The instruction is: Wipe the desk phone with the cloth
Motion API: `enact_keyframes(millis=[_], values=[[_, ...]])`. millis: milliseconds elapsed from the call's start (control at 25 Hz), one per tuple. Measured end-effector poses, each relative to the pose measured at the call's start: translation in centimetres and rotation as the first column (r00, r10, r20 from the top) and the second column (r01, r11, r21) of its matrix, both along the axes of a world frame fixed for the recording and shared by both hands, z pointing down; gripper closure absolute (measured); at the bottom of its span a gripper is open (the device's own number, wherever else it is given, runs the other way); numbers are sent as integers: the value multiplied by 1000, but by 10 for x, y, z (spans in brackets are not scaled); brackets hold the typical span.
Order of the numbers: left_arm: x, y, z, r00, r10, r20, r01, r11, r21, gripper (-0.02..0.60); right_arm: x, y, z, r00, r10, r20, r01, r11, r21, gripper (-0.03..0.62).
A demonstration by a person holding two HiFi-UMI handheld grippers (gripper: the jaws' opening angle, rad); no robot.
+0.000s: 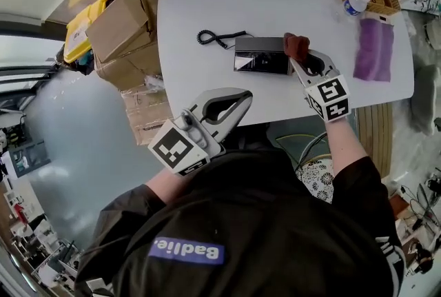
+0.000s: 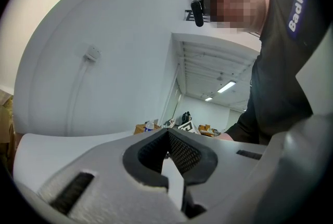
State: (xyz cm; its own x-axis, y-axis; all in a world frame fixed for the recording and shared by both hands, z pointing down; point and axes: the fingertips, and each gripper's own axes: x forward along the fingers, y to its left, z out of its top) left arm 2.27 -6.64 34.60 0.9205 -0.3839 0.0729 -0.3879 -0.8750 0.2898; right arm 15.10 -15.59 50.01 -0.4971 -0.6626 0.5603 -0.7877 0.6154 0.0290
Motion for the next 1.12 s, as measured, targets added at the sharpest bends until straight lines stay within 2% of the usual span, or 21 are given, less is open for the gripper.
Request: enact_keyframes(millis=[120,240,360,480,640,880,1040,1120], values=[[-11,-7,1,999,-43,0,43,999,-8,572,-1,-31,13,993,-44,-107,43,999,-16,505],[-20,-13,1,997,-78,-29,77,997,-19,572,-8,-42,37,978,-113,-176,99,992,-84,505],[-33,-13,7,993,-112,-33,111,993,-32,572,-17,-38,54,974,-142,-179,115,982,-151,505],[-44,-13,12,991,-129,-23,128,991,-39,572,-25,-27,54,974,-142,-174,111,978,-179,505],[-49,-12,0,991,-107,-76,105,994,-24,572,-31,-5,57,968,-159,-196,117,971,-211,505],[-65,-4,0,996,-58,-62,57,998,-14,572,-39,29,61,964,-140,-227,80,963,-256,505],[-78,3,-12,995,-16,-95,18,1000,15,572,-53,62,61,965,-131,-228,57,952,-302,505],[-87,1,-11,997,-8,-74,10,1000,23,572,-60,69,56,963,-125,-238,51,955,-293,505]])
